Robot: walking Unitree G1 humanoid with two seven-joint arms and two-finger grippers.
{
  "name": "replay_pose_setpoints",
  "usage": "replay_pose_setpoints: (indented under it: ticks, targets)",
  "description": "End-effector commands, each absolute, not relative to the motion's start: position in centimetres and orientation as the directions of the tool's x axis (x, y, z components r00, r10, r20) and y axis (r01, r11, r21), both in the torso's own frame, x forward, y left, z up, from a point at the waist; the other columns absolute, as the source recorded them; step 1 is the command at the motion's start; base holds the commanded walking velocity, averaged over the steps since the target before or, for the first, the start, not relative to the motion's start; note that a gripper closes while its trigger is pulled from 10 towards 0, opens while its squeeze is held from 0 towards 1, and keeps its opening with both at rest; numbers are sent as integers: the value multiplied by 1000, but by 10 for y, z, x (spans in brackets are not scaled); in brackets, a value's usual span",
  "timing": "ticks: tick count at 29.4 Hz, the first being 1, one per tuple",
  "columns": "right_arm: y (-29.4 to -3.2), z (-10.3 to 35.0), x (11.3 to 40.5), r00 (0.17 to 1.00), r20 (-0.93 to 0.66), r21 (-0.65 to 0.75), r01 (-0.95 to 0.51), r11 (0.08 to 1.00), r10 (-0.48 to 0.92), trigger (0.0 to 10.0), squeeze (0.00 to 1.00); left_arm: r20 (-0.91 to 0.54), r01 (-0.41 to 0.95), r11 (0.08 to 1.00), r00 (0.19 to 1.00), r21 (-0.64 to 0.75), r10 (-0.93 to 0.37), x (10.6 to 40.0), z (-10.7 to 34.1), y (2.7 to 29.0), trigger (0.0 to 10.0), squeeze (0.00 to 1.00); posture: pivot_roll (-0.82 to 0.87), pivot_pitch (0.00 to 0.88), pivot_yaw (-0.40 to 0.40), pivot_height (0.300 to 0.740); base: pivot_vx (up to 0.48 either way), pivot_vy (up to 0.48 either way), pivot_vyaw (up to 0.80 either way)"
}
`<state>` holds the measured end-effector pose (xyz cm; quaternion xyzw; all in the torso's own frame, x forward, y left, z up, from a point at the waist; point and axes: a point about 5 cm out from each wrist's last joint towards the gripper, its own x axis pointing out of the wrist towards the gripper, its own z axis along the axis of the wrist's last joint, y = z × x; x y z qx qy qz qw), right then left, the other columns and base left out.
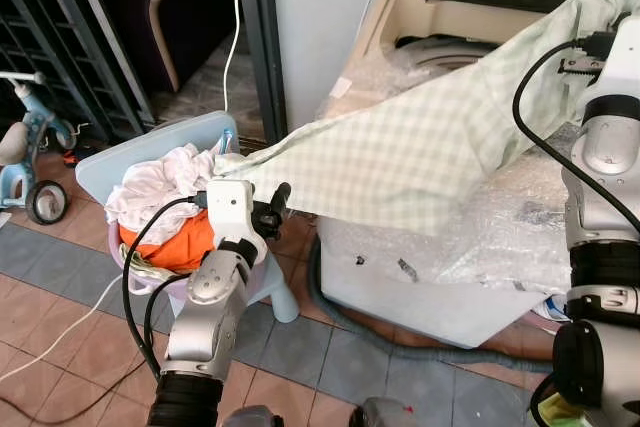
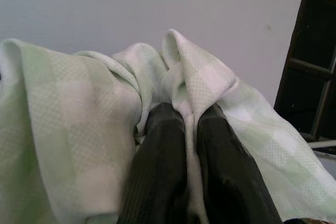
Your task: Clothes washing
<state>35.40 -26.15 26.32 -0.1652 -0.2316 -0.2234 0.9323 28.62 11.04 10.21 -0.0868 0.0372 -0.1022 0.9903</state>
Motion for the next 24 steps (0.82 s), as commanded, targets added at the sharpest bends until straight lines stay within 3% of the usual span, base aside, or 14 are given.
replay_pose_setpoints:
  ticks: [1,8,17,20,22,23,24]
  targets:
    - [-253,269,357,797,528,-201,451,869,-292,10000,0,-72,170,968,980,-186,-186,285,100,114,10000,0,-74,54,36,740,240,0,-800]
    - [-233,276,374,854,490,-204,306,930,-173,10000,0,-92,158,969,980,-191,-177,286,97,114,10000,0,-75,52,36,740,34,0,-673]
    - [-204,306,405,916,398,-236,52,970,48,10000,0,-100,151,971,980,-188,-172,287,97,114,10000,0,-70,57,30,740,0,0,0]
    - [-184,298,417,950,241,-280,-130,951,201,10000,0,-111,138,973,981,-184,-160,286,95,114,10000,0,-63,58,19,740,0,0,0]
    - [-179,295,418,948,203,-301,-178,937,245,10000,0,-113,135,974,981,-183,-157,286,95,114,10000,0,-62,57,17,740,0,0,0]
    - [-165,273,420,938,53,-374,-299,878,343,10000,1000,-114,129,975,982,-181,-151,286,95,114,10000,0,-56,57,12,740,0,0,0]
    - [-162,265,420,933,2,-397,-329,857,359,10000,1000,-114,126,975,982,-181,-148,285,95,114,10000,0,-56,57,12,740,0,0,0]
